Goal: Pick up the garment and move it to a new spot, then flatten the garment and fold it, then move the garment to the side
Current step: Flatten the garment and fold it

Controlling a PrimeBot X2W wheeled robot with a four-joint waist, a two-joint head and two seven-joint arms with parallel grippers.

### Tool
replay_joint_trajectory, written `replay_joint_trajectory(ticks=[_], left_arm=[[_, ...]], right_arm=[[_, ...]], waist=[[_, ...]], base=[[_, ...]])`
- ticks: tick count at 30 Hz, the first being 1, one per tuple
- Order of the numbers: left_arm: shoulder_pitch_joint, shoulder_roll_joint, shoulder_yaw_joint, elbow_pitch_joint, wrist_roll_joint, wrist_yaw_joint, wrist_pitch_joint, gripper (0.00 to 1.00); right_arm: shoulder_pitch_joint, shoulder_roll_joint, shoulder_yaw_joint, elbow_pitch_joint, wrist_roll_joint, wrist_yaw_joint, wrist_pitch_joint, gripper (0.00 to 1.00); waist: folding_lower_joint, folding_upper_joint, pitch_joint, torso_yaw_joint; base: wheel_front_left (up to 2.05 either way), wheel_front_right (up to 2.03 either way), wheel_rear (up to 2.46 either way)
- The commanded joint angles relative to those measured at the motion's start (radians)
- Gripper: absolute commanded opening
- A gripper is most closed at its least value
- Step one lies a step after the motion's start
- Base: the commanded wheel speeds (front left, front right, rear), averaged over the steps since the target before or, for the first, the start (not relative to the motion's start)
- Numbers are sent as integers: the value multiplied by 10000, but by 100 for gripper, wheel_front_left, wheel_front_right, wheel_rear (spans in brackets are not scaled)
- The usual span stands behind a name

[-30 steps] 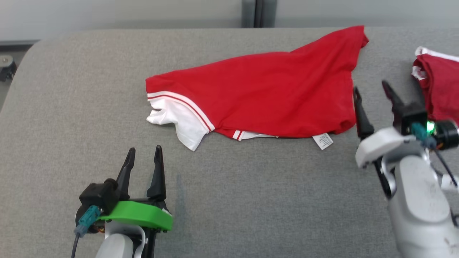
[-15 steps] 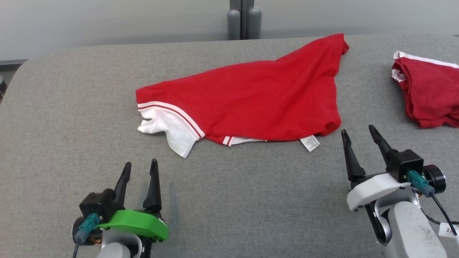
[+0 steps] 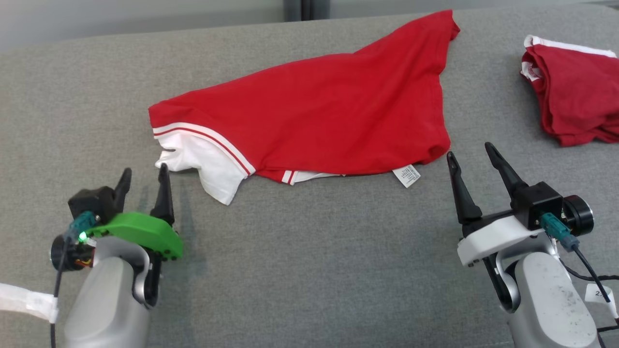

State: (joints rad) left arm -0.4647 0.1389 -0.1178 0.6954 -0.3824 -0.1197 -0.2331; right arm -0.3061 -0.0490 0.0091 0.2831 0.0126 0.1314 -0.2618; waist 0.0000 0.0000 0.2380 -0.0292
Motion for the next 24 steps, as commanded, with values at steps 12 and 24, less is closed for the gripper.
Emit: replay_joint_trajectory(ticks=[12, 24], left_arm=[[-1803, 748, -1078, 1886, 534, -110, 60, 100], [-2509, 1072, -2361, 2263, 347, -123, 52, 0]], right_arm=[[-341, -30, -139, -144, -165, -16, -43, 100], [-428, -32, -143, -106, -83, -16, -43, 100]], waist=[[0, 0, 1088, -740], [0, 0, 1166, -714]], base=[[0, 0, 0], [0, 0, 0]])
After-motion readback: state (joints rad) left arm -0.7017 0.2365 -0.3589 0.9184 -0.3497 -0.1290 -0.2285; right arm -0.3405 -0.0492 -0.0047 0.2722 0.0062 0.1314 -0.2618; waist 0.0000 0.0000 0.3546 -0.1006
